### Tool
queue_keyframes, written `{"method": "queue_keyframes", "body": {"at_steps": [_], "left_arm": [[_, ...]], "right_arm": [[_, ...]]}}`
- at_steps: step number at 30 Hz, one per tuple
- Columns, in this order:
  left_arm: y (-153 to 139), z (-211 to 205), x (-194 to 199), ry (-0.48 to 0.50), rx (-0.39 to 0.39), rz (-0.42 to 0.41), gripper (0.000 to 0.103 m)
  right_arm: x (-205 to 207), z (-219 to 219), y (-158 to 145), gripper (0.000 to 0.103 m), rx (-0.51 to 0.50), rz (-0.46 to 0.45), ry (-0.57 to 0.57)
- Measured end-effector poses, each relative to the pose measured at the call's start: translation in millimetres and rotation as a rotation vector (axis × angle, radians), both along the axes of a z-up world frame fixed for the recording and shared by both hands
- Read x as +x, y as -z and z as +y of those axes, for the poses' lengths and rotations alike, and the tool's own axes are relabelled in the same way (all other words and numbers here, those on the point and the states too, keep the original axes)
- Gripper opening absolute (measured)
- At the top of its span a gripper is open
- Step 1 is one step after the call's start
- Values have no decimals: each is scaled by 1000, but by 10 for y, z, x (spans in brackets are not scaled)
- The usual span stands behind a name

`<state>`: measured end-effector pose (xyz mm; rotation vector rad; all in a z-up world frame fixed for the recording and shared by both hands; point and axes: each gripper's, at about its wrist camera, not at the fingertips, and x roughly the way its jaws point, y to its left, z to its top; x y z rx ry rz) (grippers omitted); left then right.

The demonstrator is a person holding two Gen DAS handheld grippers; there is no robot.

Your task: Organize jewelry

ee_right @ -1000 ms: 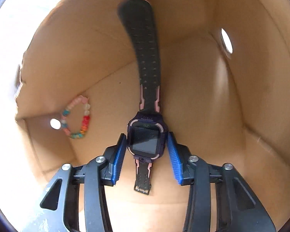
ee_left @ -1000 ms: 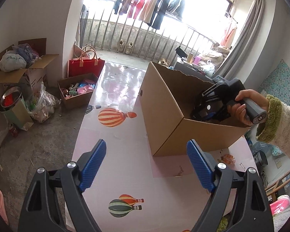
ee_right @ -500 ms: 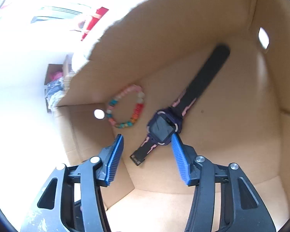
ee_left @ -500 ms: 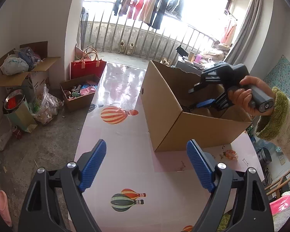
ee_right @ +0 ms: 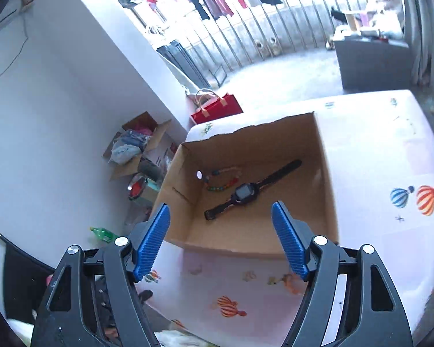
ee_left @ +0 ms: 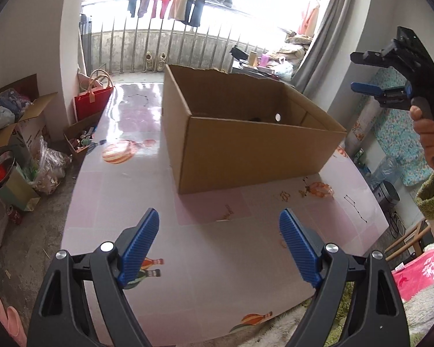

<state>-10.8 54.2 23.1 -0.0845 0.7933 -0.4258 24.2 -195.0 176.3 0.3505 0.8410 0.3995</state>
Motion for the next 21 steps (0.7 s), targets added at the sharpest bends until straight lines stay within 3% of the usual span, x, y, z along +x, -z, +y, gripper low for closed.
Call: {"method": "queue_keyframes", "body": {"at_steps": [3,6,12,16,19,21], "left_arm": [[63,-276,-69,62,34,20,83],[164,-562,-134,109,88,28,83],[507,-1073,-141,171,216,103,83],[606,-1278,-156,190,295,95,83],[629,-1348,-139,184,320,92,84],[641,-1343,-114,162,323,95,91]], "right_arm": [[-417,-119,250,78,-91,-32,43],[-749,-177,638,79,-175,13,92],[-855,-6,1535,79,-433,133,151],[-885,18,1810,80,-452,161,146],[-835,63,1851,86,-459,127,169],[-785,98,1892,93,-463,116,163]]}}
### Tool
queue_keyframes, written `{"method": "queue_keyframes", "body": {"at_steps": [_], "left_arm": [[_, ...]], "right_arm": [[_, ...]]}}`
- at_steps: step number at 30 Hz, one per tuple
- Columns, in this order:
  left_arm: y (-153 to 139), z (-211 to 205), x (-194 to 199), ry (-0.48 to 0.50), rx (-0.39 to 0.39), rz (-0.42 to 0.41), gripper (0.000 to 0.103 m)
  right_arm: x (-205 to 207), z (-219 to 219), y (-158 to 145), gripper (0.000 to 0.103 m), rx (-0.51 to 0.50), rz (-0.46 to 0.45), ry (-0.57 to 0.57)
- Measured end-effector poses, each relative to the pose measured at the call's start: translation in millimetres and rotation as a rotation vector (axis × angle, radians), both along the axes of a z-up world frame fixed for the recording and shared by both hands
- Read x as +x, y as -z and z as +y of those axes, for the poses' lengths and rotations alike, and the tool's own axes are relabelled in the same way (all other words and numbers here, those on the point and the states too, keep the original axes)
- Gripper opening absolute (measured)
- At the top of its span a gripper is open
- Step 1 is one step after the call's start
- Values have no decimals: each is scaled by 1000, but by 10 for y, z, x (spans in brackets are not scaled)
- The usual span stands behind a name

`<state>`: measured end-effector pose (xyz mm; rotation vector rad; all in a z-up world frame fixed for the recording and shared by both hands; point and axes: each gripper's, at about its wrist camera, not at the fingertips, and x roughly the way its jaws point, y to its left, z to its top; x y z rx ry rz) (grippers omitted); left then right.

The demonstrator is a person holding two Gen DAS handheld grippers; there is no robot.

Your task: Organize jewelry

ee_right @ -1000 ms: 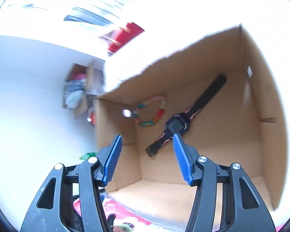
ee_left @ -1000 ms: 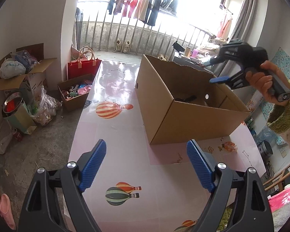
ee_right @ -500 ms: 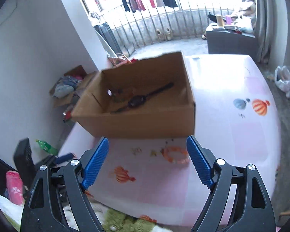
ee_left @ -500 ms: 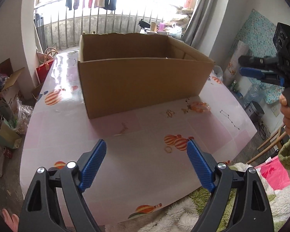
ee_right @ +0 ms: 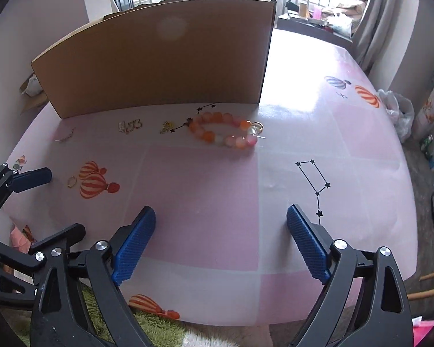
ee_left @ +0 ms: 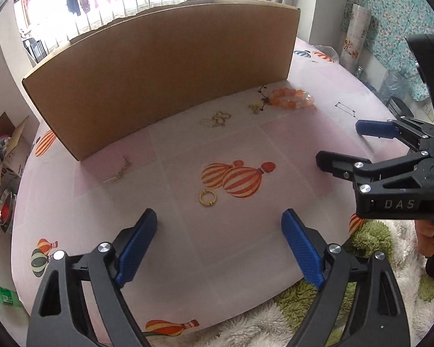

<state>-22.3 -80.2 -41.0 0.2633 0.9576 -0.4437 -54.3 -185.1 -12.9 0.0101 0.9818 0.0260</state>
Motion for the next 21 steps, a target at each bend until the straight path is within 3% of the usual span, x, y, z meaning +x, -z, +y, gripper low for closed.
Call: {"method": "queue_keyframes", "body": {"at_steps": [3,21], "left_arm": [[36,27,35,-33,7,20,98],[44,153,24,-79,1,45,99]], "right_arm": [[44,-3,33,95,-2,-10,-9],[37,-59,79,95,19,-82,-45]]}}
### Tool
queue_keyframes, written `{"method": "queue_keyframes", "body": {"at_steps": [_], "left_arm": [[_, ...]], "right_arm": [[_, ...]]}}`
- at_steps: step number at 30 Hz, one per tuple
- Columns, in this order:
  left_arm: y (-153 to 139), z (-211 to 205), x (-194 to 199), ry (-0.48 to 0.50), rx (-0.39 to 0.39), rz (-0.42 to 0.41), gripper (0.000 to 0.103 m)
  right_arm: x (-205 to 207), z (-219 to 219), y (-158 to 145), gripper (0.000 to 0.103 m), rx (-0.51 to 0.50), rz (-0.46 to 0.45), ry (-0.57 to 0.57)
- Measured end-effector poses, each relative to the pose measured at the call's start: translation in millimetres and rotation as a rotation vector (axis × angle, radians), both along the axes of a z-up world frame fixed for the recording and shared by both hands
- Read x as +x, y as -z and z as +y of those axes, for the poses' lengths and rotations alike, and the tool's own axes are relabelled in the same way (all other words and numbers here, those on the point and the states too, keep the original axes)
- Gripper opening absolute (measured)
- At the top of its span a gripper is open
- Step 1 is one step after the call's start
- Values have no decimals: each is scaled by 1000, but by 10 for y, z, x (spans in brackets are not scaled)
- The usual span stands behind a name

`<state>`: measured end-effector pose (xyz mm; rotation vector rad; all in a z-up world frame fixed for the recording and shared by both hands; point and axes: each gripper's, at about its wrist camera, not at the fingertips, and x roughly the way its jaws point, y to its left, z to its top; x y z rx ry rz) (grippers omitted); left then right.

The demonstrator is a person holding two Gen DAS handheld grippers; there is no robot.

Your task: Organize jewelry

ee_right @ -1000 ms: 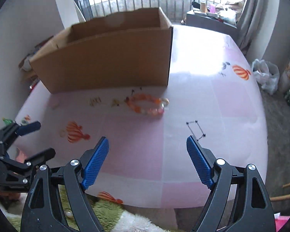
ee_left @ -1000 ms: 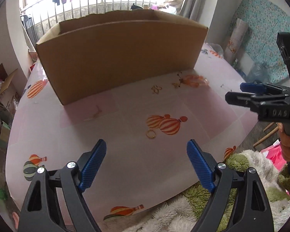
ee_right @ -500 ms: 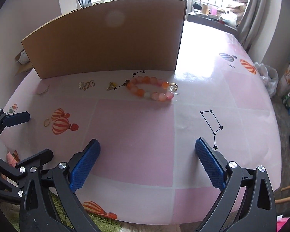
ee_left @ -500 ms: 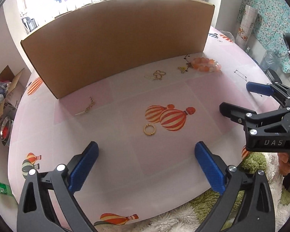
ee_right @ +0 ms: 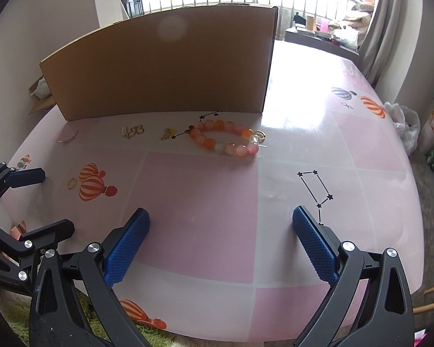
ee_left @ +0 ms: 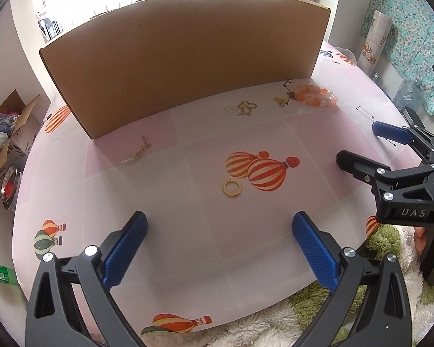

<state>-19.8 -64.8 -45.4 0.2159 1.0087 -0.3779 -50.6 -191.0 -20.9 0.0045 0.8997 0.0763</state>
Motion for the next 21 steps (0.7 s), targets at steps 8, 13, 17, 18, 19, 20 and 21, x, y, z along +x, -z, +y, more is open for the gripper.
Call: {"method": "queue_keyframes", "body": {"at_steps": [8,13,17,18,19,20,21], "left_arm": [[-91,52,-96,13,-36,-54,99],[-173,137,-83,-9,-91,-80,93],[-197,208,-82,-27,-95,-80,82],[-202,228,-89,-30,-94,-79,78],[-205,256,-100,-36,-91,-77,76],[-205,287,-111,-42,-90,-75,73],[-204,315,-118,-46,-87,-73,69]], "right_arm": [[-52,-52,-205,94,64,-108,-30],[25,-47,-312,81,163,-140,-114],[129,13,-308,67,218,-118,-169],[158,33,-294,65,228,-108,-184],[176,71,-280,61,234,-97,-201],[165,142,-273,58,236,-87,-219],[121,239,-277,57,235,-80,-236]]}}
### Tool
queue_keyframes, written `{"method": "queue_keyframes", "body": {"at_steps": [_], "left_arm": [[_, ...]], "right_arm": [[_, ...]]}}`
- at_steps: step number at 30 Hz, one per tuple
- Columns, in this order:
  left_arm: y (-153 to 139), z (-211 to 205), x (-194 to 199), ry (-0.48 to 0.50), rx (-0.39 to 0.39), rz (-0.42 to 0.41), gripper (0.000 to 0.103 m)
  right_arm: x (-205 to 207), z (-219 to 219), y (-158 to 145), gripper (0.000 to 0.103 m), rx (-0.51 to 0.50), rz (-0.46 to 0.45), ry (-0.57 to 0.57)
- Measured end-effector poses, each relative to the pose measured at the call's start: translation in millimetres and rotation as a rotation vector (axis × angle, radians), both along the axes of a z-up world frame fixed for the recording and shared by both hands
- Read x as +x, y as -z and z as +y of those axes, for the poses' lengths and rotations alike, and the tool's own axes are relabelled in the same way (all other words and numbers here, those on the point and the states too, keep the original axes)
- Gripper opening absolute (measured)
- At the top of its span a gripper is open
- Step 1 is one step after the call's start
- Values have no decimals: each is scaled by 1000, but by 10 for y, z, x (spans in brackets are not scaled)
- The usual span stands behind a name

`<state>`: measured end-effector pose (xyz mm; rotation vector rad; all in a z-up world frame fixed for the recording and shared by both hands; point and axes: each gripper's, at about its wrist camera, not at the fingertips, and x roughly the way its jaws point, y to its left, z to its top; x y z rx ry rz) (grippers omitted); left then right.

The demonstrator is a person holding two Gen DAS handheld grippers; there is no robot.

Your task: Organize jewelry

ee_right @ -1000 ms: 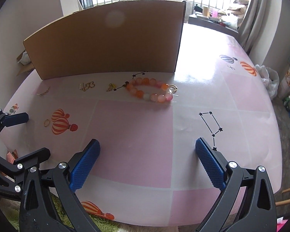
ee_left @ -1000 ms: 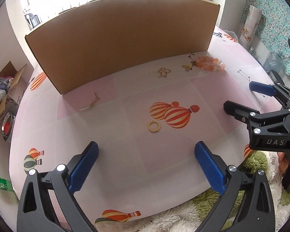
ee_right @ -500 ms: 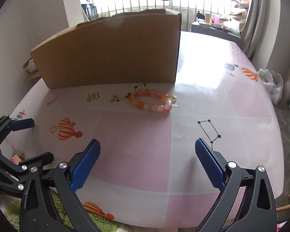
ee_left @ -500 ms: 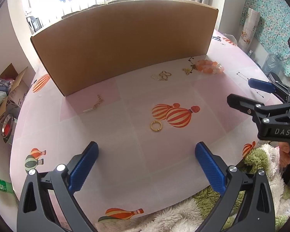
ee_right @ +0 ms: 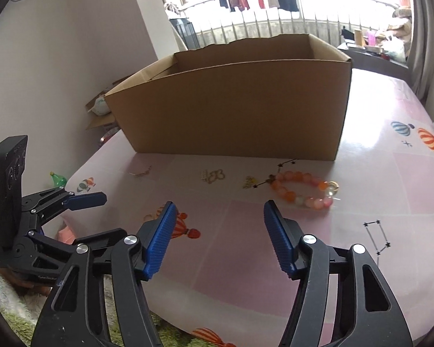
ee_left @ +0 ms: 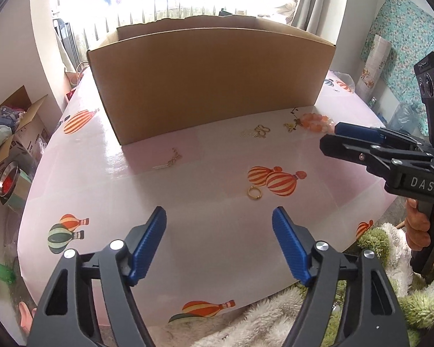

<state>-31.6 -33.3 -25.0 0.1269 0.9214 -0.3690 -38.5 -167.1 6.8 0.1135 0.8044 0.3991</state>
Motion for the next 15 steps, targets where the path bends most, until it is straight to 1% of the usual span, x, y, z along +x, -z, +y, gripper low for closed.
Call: {"method": "queue_keyframes", "body": {"at_steps": [3,4,5,7,9,11,13,15], "left_arm": [[-21,-4,-27,26,6,-21,60],[-35,-25,-31,42,-1,-32,58],[-49,-58,-35,63,-13,-41,56],[-41,-128,-23,105,-33,-46,54],[-6,-215,11,141,-24,-43,48],[29,-287,51,165,2,-46,41],[44,-322,93,176,6,-43,38],[68,-325,141,167,0,-31,33]], "right_arm": [[-5,140,36,52,19,28,-29],[7,161,49,49,31,41,-32],[20,176,63,49,33,51,-28],[37,194,79,46,19,62,-17],[38,193,70,45,7,65,1],[43,177,66,42,-3,69,20],[42,159,65,42,-7,74,36],[44,150,70,42,-8,78,48]]}}
